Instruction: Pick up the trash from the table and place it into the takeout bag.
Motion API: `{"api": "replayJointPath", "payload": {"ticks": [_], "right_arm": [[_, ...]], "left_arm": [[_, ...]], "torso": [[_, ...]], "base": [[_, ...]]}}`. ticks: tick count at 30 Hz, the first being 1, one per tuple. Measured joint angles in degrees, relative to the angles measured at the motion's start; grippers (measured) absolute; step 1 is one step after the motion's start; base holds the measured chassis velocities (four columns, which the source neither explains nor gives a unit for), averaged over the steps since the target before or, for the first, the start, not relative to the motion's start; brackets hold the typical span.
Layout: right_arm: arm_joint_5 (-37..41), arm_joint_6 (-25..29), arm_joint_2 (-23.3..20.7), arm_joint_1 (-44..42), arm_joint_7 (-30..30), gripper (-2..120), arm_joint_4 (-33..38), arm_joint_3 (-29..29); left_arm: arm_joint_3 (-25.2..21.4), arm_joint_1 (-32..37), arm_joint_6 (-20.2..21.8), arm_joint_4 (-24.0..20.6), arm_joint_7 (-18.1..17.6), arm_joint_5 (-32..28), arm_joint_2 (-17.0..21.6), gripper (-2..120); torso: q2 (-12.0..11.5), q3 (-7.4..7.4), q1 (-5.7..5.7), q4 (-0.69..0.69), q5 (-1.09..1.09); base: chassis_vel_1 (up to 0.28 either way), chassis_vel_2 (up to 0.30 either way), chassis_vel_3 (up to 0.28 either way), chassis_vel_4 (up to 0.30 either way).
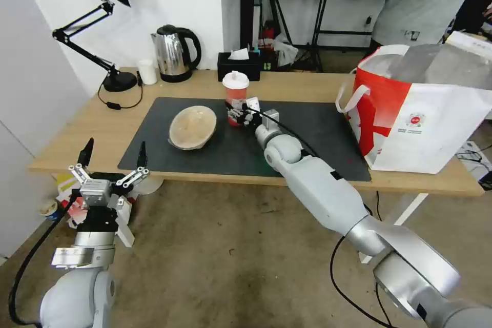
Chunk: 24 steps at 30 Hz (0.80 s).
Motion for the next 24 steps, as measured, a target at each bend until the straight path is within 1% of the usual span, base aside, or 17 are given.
{"api": "replayJointPath", "payload": {"ticks": [1, 2, 6, 7, 11, 12, 15, 16, 18, 20, 21, 22, 24], "right_arm": [[0.06, 0.0, -0.17, -0.11, -0.01, 43, 0.2, 0.01], [0.06, 0.0, -0.17, -0.11, -0.01, 43, 0.2, 0.01], [0.31, -0.22, -1.17, -0.6, 0.15, 31, 1.64, 0.02], [0.31, -0.22, -1.17, -0.6, 0.15, 31, 1.64, 0.02], [1.34, -2.59, -3.93, -0.91, 1.0, 18, 5.47, -0.92], [1.34, -2.59, -3.93, -0.91, 1.0, 18, 5.47, -0.92], [2.26, -3.85, -7.13, -1.05, 1.49, 11, 8.44, -1.37], [2.26, -3.85, -7.13, -1.05, 1.49, 11, 8.44, -1.37], [3.36, -4.66, -10.22, -1.49, 2.07, 7, 11.8, -1.95], [4.57, -5.06, -13.99, -2.06, 2.45, 7, 15.42, -2.38], [4.57, -5.06, -13.99, -2.06, 2.45, 7, 15.42, -2.38], [4.97, -5.14, -15.46, -2.35, 2.53, 7, 16.8, -2.45], [6.04, -5.35, -19.43, -3.37, 2.91, 7, 20.42, -2.44]], "left_arm": [[0.03, -0.04, 0.0, 0.01, 0.0, -0.03, 0.0, 100], [0.03, -0.04, 0.0, 0.01, 0.0, -0.03, 0.0, 100], [0.04, -0.21, -0.01, 0.05, -0.01, -0.17, 0.0, 100], [0.04, -0.21, -0.01, 0.05, -0.01, -0.17, 0.0, 100], [0.06, -0.65, -0.01, 0.11, -0.03, -0.33, 0.01, 100], [0.06, -0.65, -0.01, 0.11, -0.03, -0.33, 0.01, 100], [-0.12, -0.73, 0.0, 0.07, -0.06, -0.5, 0.03, 100], [-0.12, -0.73, 0.0, 0.07, -0.06, -0.5, 0.03, 100], [-0.27, -0.91, 0.05, 0.0, -0.1, -0.58, 0.03, 100], [-0.27, -1.0, 0.12, -0.01, -0.11, -0.58, 0.04, 100], [-0.27, -1.0, 0.12, -0.01, -0.11, -0.58, 0.04, 100], [-0.27, -1.02, 0.14, -0.03, -0.11, -0.58, 0.05, 100], [-0.25, -1.08, 0.16, -0.05, -0.11, -0.58, 0.05, 100]], "torso": [[0.0, 0.0, 0.0, 0.0, 0.0], [0.0, 0.0, 0.0, 0.0, 0.0], [0.0, 0.0, 0.0, 0.0, 0.01], [0.0, 0.0, 0.0, 0.0, 0.01], [0.0, 0.0, 0.0, 0.0, 0.0], [0.0, 0.0, 0.0, 0.0, 0.0], [0.0, 0.0, 0.0, -0.01, 0.01], [0.0, 0.0, 0.0, -0.01, 0.01], [0.0, 0.0, 0.0, 0.0, 0.01], [0.0, 0.0, 0.0, 0.01, 0.02], [0.0, 0.0, 0.0, 0.01, 0.02], [0.0, 0.0, 0.0, 0.0, 0.02], [0.0, 0.0, 0.0, 0.0, 0.01]], "base": [[0.0, 0.0, 0.0, 0.0], [0.0, 0.0, 0.0, 0.0], [0.0, 0.0, 0.0, 0.0], [0.0, 0.0, 0.0, 0.0], [0.0, 0.0, 0.0, 0.0], [0.0, 0.0, 0.0, 0.0], [0.0, 0.0, 0.0, 0.0], [0.0, 0.0, 0.0, 0.0], [0.0, 0.0, 0.0, 0.0], [0.0, 0.0, 0.0, 0.0], [0.0, 0.0, 0.0, 0.0], [0.0, 0.0, 0.0, 0.0], [0.0, 0.0, 0.0, 0.0]]}}
